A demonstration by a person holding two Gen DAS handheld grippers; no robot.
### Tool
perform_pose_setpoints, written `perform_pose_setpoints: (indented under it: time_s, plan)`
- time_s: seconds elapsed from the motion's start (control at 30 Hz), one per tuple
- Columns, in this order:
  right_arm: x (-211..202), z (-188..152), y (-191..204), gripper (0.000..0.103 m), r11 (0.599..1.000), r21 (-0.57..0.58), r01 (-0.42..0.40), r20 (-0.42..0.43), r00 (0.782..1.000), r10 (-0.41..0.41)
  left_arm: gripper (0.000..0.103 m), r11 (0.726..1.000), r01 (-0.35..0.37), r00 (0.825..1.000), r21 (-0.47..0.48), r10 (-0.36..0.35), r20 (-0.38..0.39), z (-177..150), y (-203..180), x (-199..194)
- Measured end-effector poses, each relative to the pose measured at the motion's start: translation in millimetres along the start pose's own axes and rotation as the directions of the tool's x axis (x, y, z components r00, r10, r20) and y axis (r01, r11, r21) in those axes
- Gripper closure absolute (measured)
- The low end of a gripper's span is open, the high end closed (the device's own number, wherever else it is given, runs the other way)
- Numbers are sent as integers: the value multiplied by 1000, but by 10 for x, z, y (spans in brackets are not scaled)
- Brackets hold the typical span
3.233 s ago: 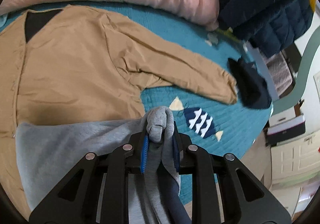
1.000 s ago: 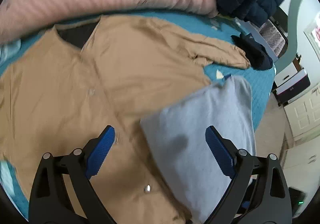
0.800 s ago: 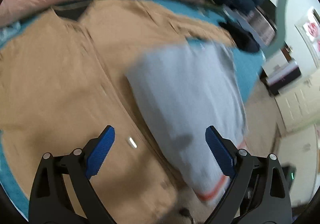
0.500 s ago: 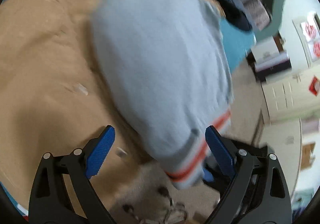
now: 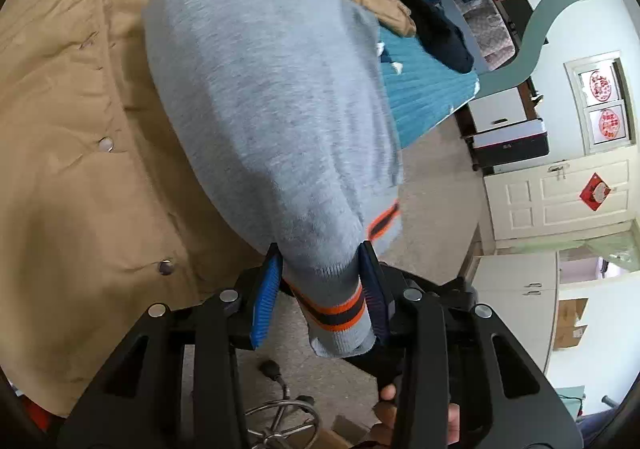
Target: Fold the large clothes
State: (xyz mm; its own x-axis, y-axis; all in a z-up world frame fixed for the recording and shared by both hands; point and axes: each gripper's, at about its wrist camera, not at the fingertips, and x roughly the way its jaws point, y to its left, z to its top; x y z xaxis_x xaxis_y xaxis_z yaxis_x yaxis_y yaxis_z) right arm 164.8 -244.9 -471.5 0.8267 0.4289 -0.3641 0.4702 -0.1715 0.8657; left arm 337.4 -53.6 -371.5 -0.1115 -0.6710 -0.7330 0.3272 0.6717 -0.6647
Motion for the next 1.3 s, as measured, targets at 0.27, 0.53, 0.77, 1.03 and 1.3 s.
perform_pose_setpoints:
  time_s: [0.27,0.53,0.77,1.03,1.3]
  plan:
    - [133,40,76,19,986,118,-122,-17,992,125,64,998,39,999,-41,-39,4,91,-118,-3]
    - [265,232,306,19,974,121,-193,-6,981,195,65,999,43,999,-1,-43,15,222,-306,-37]
    - [224,362,574,64,985,-172,1,-24,1000,-6,46,990,-100,994,104,95,52,352,-165,-171]
    - [243,306,975,72,866,-462,192,5,977,-214,18,963,-264,960,44,259,103,978,311,-317]
    - [166,195,1191,77,680,-671,296,70,938,-339,15,959,-262,965,103,262,15,1382,326,31]
